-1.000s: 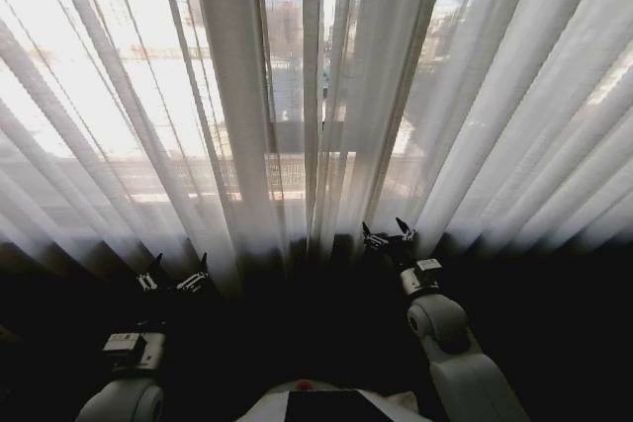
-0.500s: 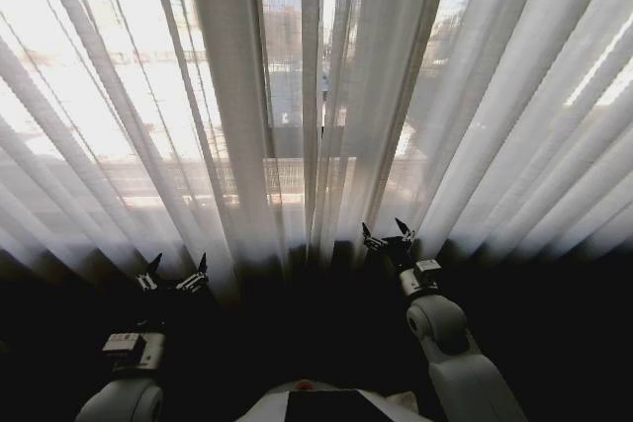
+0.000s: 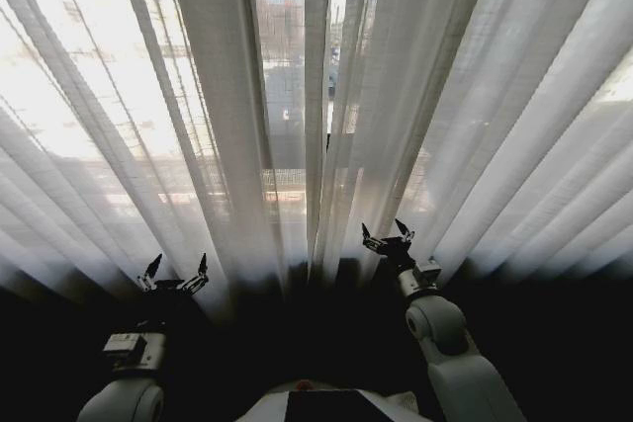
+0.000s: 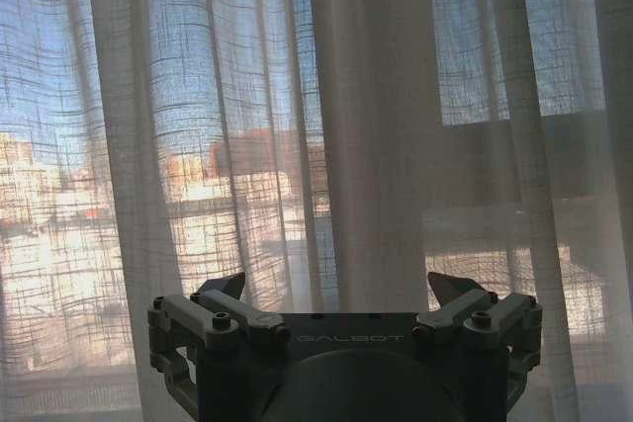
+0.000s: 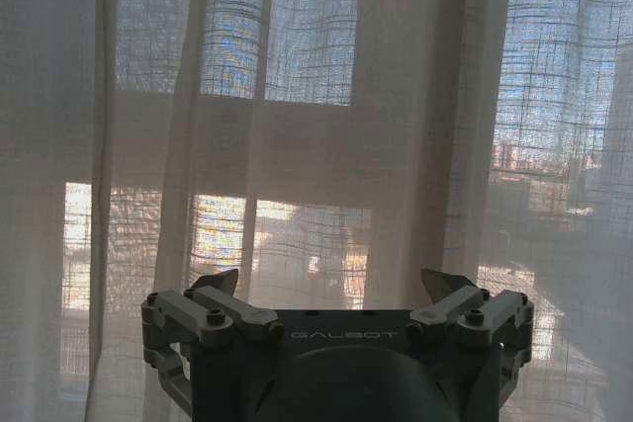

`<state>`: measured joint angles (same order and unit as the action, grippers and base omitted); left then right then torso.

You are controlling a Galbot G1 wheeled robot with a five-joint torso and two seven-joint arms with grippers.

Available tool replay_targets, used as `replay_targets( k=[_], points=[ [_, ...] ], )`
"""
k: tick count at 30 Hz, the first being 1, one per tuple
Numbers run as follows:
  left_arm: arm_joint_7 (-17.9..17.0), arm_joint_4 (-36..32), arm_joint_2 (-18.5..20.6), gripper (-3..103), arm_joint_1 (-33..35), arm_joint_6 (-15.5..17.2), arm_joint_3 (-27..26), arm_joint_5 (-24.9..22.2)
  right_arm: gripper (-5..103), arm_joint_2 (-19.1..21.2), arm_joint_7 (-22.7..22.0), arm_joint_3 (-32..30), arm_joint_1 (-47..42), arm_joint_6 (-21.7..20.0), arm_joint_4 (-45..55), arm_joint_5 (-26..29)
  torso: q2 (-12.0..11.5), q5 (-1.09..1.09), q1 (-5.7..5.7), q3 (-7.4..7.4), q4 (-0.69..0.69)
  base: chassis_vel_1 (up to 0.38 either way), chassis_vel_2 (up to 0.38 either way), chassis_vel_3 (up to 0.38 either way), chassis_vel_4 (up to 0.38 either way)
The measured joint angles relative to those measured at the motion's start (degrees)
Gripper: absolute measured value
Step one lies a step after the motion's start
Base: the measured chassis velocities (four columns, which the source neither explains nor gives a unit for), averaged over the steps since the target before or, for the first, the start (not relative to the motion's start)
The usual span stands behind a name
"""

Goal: Open the curtains by pulling them apart, changing their state from closed to fully open.

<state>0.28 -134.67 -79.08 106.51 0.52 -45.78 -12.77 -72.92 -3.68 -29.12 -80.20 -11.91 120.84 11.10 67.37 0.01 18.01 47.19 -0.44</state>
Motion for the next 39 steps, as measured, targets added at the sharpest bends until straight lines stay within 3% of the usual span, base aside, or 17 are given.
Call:
replay_targets(
  k=[28,39],
  points=[
    [-0.02,-0.12,-0.63,100,0.62,-0.98,-0.31,-0.04,100,-0.28,-0.27,1.21,0.06,-1.43,-0.2,-1.65,0.02,-0.04,-0.02,-0.01,0.0,0.046,0.055,-0.046,-0.052],
    [0.03,-0.56,-1.9,100,0.89,-1.11,-0.62,0.77,100,1.66,-0.61,2.28,8.68,-10.11,-5.94,10.56,0.0,0.01,-0.01,0.01,0.01,0.007,-0.001,-0.007,-0.009]
  ],
)
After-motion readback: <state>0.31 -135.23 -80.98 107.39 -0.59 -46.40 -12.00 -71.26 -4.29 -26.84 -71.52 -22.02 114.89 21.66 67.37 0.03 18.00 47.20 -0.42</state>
